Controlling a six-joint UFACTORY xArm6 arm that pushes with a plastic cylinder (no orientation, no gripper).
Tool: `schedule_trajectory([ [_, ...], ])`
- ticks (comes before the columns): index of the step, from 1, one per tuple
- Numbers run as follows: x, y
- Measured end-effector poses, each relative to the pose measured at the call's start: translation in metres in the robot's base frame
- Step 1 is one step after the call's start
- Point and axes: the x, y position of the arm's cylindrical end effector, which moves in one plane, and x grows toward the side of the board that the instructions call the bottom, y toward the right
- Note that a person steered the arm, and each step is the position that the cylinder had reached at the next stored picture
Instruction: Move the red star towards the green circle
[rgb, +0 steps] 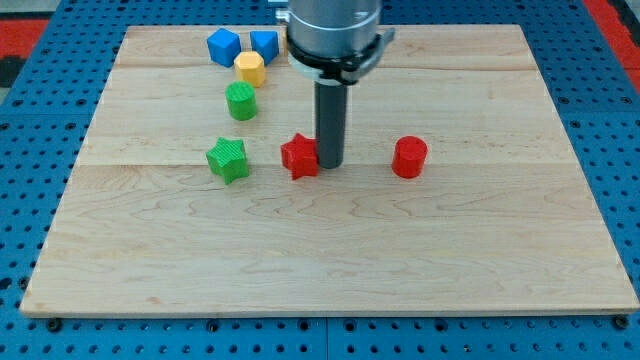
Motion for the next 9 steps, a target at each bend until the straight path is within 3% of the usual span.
schedule_trajectory([
  [1,-0.012,-0.022],
  [2,0.017,0.015],
  [4,0.024,-0.003],
  [6,-0.014,-0.033],
  [9,0.028,-0.028],
])
